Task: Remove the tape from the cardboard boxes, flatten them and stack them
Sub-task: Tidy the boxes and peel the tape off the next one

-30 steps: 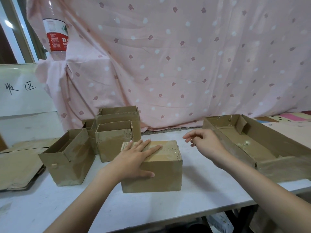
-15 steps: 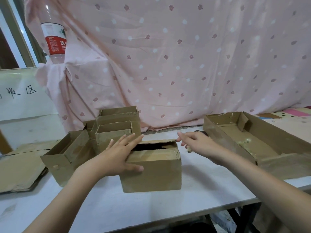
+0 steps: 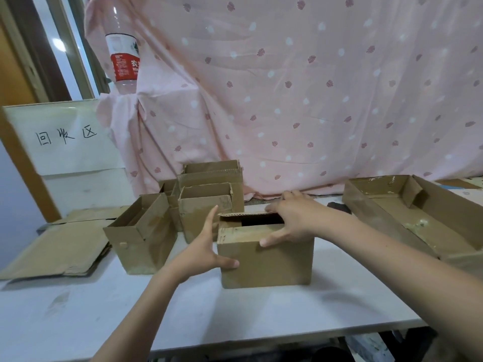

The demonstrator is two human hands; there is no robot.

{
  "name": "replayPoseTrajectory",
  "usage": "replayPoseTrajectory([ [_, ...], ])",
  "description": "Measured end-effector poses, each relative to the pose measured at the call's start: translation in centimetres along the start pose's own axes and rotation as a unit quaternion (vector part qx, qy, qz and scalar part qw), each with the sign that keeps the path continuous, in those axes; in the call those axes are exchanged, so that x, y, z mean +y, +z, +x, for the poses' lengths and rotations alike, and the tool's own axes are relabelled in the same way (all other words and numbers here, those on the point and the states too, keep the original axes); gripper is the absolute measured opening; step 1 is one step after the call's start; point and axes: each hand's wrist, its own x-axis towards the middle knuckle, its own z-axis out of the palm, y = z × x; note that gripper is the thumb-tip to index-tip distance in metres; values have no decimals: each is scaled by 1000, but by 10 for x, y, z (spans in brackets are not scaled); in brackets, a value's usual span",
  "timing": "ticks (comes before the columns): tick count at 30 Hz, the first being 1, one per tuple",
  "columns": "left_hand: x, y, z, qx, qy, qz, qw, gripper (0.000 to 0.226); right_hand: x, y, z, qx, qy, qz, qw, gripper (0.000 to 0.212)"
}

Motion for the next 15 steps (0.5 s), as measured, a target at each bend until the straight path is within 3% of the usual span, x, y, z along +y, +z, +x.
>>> replayPoseTrajectory([
  [3,0,2,2,-3,2,-10,1000,134,-1,6,-1,17,-1,35,999,88],
  [8,27,-5,-8,75,68,-6,995,129,-2,-5,-17,153,-1,159,975,50],
  [13,70,-11,-27,117,164,129,971,127,-13,-23,-44,282,-66,204,935,6],
  [15,81,-7,-30,142,180,205,951,127,-20,-26,-53,286,-77,210,932,8],
])
